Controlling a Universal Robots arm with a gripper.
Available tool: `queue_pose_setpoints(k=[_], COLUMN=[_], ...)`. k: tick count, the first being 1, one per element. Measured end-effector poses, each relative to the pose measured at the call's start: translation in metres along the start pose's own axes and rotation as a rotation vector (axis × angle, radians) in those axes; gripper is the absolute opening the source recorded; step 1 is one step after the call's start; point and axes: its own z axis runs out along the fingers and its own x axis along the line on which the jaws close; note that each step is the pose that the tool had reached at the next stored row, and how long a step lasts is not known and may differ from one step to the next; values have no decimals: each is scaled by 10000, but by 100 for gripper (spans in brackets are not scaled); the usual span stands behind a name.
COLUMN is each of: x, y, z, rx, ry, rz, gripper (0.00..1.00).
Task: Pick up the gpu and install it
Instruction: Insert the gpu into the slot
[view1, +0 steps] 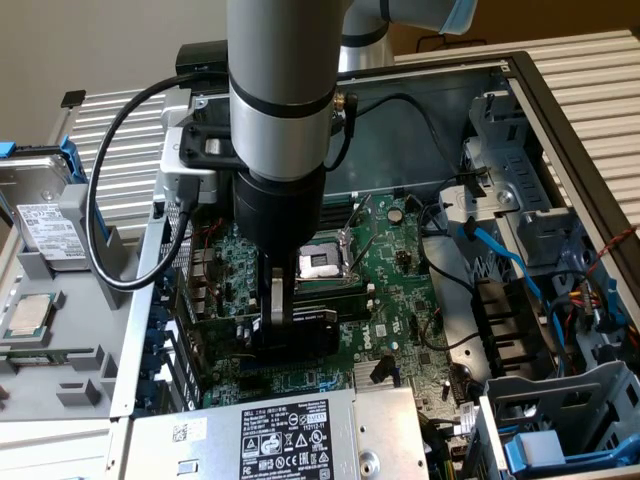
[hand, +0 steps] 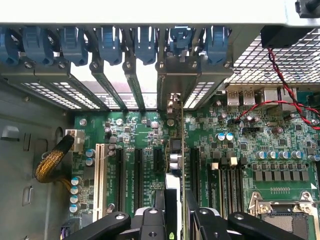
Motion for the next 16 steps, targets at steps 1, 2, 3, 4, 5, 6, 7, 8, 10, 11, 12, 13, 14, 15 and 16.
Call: queue_pose_setpoints(k=[1, 2, 3, 4, 5, 6, 7, 8, 10, 11, 12, 13, 14, 15, 16], x=[0, 0, 0, 0, 0, 0, 0, 0, 0, 0, 0, 0, 0, 0, 0], y=[0, 0, 0, 0, 0, 0, 1, 1, 1, 1, 1, 0, 0, 0, 0], z=[0, 0, 0, 0, 0, 0, 0, 1, 1, 1, 1, 0, 0, 0, 0], rx=[0, 0, 0, 0, 0, 0, -3, -1, 1, 1, 0, 0, 0, 0, 0], ry=[0, 1, 0, 0, 0, 0, -1, -4, -2, -1, -1, 0, 0, 0, 0], rz=[0, 0, 0, 0, 0, 0, 1, 1, 1, 1, 1, 0, -1, -1, -1], gripper=[26, 26, 26, 26, 26, 26, 28, 28, 34, 34, 41, 41, 41, 41, 41])
